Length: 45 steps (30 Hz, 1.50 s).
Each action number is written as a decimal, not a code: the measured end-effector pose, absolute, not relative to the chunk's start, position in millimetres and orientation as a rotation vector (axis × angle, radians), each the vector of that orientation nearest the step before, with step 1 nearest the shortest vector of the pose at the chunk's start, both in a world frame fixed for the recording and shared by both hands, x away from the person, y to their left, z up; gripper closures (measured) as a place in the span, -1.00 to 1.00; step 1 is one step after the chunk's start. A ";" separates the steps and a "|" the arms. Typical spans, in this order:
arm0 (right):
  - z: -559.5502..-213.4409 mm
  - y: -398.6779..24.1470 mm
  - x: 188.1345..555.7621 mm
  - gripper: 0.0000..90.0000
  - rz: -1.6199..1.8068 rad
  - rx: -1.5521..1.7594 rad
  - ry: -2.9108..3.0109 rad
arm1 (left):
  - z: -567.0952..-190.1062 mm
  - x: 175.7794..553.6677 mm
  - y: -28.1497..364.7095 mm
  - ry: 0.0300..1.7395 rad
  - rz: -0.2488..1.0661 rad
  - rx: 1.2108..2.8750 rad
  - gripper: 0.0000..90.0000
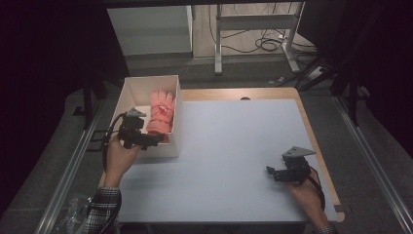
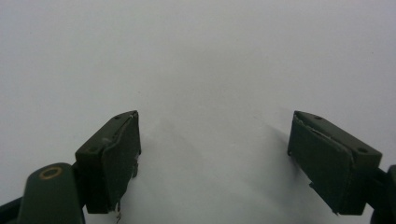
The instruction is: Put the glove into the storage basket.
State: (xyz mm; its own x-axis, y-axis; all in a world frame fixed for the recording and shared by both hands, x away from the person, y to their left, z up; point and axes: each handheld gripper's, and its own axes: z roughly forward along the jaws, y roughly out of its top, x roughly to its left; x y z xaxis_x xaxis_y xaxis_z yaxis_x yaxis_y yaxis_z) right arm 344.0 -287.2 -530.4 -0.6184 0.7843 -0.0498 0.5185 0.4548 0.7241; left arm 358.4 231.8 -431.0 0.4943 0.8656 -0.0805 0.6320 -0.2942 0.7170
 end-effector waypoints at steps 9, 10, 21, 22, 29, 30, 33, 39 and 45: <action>-530.3 -287.2 344.0 -0.61 0.968 1.101 2.331 | -437.3 346.2 221.5 1.181 0.398 2.050 -0.92; -530.3 -287.2 344.0 -0.61 0.968 1.101 2.331 | -438.0 344.9 220.3 1.176 0.393 2.050 -0.92; -530.4 -287.2 344.0 -0.61 0.968 1.100 2.331 | -441.1 329.9 209.1 1.122 0.379 2.050 -0.92; -530.3 -287.2 344.0 -0.61 0.968 1.100 2.331 | -441.5 328.5 207.9 1.114 0.376 2.053 -0.92; -530.3 -287.2 344.0 -0.61 0.968 1.100 2.331 | -445.7 319.4 196.5 1.072 0.361 2.067 -0.93; -530.3 -287.2 344.0 -0.61 0.968 1.100 2.332 | -446.0 318.7 195.2 1.068 0.359 2.066 -0.93; -530.4 -287.2 344.0 -0.61 0.968 1.100 2.331 | -447.5 315.7 189.4 1.047 0.354 2.074 -0.93; -530.4 -287.2 344.0 -0.61 0.968 1.100 2.331 | -450.8 311.3 177.8 1.013 0.339 2.085 -0.93; -530.4 -287.2 344.0 -0.61 0.968 1.100 2.331 | -454.9 308.3 165.9 0.986 0.315 2.090 -0.93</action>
State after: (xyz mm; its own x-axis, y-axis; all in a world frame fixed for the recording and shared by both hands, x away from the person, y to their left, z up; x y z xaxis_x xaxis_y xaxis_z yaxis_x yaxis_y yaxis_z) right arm 344.0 -287.2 -530.4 -0.6184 0.7843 -0.0499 0.5182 0.4547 0.7244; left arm 308.3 165.9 -454.9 0.6674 0.7378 -0.1015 0.5422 -0.3879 0.7453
